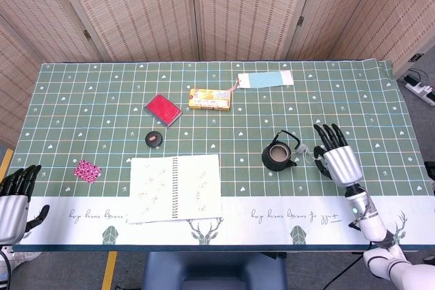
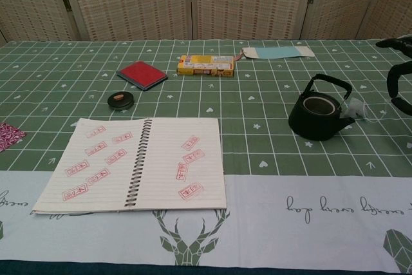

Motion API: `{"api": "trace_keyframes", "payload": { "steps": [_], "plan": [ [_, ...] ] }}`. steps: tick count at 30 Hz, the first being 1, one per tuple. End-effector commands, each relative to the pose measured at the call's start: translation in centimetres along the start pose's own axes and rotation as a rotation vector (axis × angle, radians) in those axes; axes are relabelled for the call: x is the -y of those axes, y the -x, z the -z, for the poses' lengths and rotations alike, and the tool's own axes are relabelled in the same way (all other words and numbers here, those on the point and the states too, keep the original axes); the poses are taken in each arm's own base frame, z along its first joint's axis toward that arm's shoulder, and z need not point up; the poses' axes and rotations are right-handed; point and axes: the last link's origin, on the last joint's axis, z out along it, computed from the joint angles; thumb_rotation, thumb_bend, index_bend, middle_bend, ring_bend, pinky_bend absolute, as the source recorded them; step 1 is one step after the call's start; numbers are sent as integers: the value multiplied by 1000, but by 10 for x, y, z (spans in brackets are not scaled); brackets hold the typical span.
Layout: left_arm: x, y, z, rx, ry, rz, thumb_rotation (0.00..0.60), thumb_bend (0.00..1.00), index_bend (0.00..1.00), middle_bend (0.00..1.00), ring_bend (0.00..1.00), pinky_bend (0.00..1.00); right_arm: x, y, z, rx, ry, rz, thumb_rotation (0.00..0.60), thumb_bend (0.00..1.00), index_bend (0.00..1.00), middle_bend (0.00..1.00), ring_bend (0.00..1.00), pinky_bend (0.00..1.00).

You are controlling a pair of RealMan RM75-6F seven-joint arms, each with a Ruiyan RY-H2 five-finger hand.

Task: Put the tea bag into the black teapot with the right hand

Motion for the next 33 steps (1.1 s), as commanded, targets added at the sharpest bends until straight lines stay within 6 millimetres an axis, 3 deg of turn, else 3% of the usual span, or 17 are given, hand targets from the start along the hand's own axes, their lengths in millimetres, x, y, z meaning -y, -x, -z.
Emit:
{"api": "trace_keyframes", "payload": {
  "steps": [1,11,19,26,33],
  "plan": [
    [1,0,-1,4,-7,4,600,284,0,56,66,119,22,-50,-14,-100,-57,20,600,474,667,88,0,0],
    [7,-2,-5,8,-29,15,600,284,0,56,66,119,61,-118,-27,-135,-58,30,600,475,667,88,3,0],
    [8,-2,-4,25,-20,37,600,284,0,56,66,119,77,-152,-39,-180,-48,4,600,475,667,88,4,0],
    [12,-1,-6,40,-36,43,600,284,0,56,68,119,91,-166,-54,-179,-35,-15,600,475,667,88,7,0],
    [13,-2,-6,40,-37,53,600,284,0,56,68,119,95,-158,-62,-147,-19,0,600,475,667,88,7,0]
  ]
}}
